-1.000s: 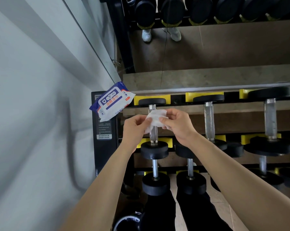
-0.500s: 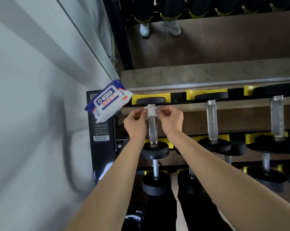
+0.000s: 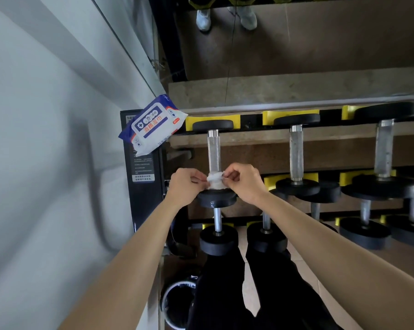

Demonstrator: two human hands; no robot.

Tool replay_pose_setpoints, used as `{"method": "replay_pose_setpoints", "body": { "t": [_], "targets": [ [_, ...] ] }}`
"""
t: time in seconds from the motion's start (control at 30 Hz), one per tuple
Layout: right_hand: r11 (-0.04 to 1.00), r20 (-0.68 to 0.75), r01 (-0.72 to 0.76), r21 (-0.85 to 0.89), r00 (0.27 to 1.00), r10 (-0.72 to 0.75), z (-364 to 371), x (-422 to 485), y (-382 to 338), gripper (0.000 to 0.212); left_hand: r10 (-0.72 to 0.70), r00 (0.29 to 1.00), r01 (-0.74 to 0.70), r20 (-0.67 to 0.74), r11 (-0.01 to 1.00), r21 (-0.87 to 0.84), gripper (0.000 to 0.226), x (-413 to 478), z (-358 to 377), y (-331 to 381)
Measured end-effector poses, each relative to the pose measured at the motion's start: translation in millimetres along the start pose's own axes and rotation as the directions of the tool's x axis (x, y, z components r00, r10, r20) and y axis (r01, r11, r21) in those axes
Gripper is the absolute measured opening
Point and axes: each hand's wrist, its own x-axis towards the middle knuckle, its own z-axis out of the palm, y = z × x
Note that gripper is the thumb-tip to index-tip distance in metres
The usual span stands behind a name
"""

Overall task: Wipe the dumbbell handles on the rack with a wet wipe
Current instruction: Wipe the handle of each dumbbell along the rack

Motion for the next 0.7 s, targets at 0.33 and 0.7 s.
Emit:
{"method": "replay_pose_setpoints", "body": {
  "t": [0.33, 0.7],
  "targets": [
    [0.987, -0.125, -0.036, 0.158, 0.991, 0.056, -11, 23, -16, 0.01, -0.069, 0.994, 0.032, -0.084, 0.925, -0.38, 0.011, 15, -6, 18],
    [0.853, -0.218, 0.005, 0.521, 0.967, 0.128, -3, 30, -41, 0.02, 0.067, 0.972, -0.17, -0.225, 0.862, -0.477, 0.013, 21, 9, 61]
  ]
}}
